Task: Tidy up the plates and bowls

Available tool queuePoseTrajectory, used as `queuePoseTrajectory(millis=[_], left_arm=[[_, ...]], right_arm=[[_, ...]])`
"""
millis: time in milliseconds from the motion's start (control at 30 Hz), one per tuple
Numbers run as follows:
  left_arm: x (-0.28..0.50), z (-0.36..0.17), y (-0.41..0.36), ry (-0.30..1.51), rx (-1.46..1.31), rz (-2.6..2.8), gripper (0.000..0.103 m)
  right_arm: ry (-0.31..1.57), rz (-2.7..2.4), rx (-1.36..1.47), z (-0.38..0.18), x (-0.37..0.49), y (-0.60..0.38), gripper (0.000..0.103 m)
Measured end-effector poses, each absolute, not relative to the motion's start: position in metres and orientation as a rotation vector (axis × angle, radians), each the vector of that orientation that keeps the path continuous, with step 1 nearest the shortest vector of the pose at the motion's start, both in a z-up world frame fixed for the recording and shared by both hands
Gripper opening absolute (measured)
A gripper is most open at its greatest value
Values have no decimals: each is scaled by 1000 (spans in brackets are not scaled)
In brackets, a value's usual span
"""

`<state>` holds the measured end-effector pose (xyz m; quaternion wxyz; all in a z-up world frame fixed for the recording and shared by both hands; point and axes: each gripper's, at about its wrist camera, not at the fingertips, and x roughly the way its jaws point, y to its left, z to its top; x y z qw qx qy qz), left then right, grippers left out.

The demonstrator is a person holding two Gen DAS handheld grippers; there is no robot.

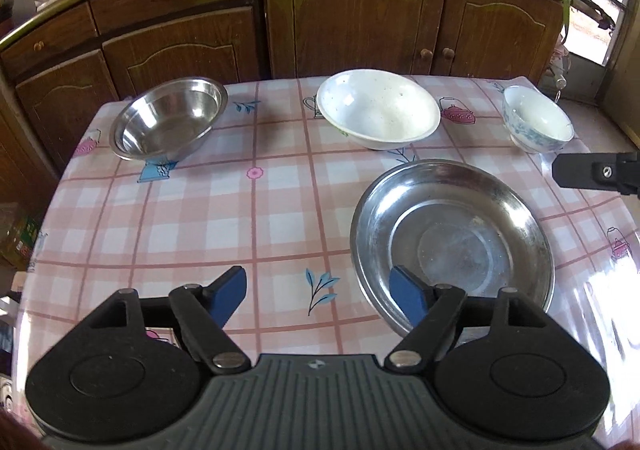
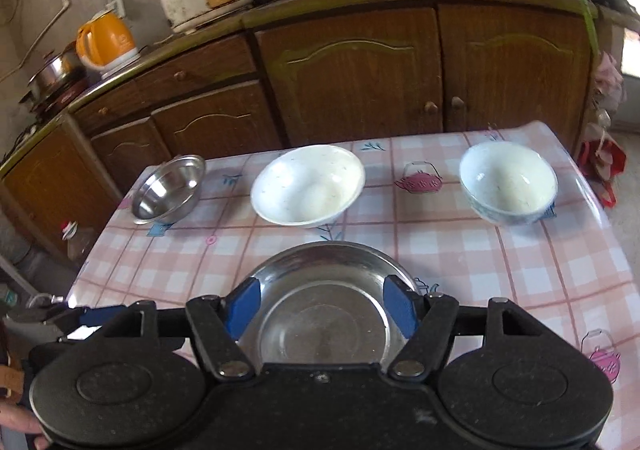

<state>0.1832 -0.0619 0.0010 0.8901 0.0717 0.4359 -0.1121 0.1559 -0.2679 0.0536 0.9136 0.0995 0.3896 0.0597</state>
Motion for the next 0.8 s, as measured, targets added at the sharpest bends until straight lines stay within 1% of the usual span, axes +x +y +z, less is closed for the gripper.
queuePoseTrajectory(millis=[67,167,300,400,500,800], left_arm=[[182,13,-56,921,156,-240,84],[186,28,-45,965,159,-238,84],[191,56,-41,891,272,-215,84],[199,70,-39,832,271,-207,86],[207,73,-34,813,225,-197,86],[223,61,-8,762,191,-130,86]], right_arm=[[801,124,153,73,153,-258,81],[832,132,158,97,152,-252,81],[921,194,80,123,161,-237,81],[910,238,13,137,171,-221,81],[861,249,-16,139,182,-208,81],[780,230,143,112,223,-186,81]])
